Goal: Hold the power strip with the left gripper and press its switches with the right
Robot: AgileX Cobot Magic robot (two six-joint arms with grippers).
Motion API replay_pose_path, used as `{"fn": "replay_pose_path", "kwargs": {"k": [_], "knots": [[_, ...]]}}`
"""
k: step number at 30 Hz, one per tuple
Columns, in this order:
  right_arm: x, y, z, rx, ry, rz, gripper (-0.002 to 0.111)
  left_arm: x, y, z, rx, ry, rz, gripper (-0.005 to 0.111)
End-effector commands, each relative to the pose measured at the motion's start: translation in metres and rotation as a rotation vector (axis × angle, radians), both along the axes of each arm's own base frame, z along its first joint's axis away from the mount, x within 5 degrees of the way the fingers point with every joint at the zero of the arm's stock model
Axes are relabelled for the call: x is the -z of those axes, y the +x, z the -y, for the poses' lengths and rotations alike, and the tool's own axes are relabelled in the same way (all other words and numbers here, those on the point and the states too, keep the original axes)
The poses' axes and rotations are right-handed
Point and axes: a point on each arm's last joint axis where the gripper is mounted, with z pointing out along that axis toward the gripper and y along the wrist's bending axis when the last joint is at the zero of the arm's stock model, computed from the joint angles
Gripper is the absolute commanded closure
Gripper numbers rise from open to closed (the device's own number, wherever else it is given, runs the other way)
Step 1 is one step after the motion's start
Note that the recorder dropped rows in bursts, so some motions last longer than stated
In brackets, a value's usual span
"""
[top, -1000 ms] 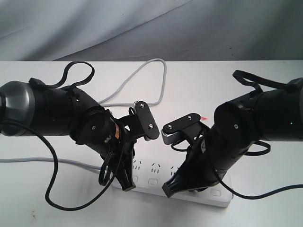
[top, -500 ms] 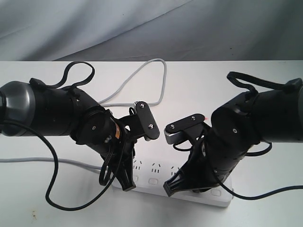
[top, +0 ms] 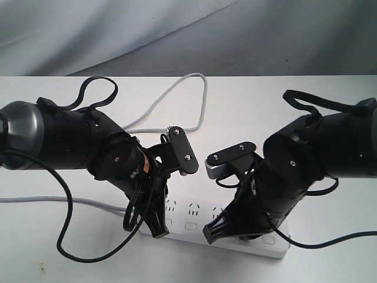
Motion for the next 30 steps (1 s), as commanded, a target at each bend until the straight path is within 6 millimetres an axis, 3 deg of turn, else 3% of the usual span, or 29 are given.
{"fn": "replay_pose_path", "kwargs": {"k": [1,12,19,30], "knots": [[0.051,-0.014,0.024,-0.048,-0.245,-0.161,0.108,0.021,-0.012,-0.008,-0.015,0.106,-0.125,0.107],[0.058,-0.016,0.027,-0.055,-0.290,-0.196,0.108,0.021,-0.012,-0.008,-0.015,0.106,-0.125,0.107],[0.045,-0.014,0.028,-0.076,-0.292,-0.161,0.108,0.021,-0.012,-0.008,-0.017,0.105,-0.126,0.107],[0.042,-0.013,0.032,-0.101,-0.326,-0.155,0.108,0.021,-0.012,-0.008,-0.016,0.107,-0.127,0.107]]}}
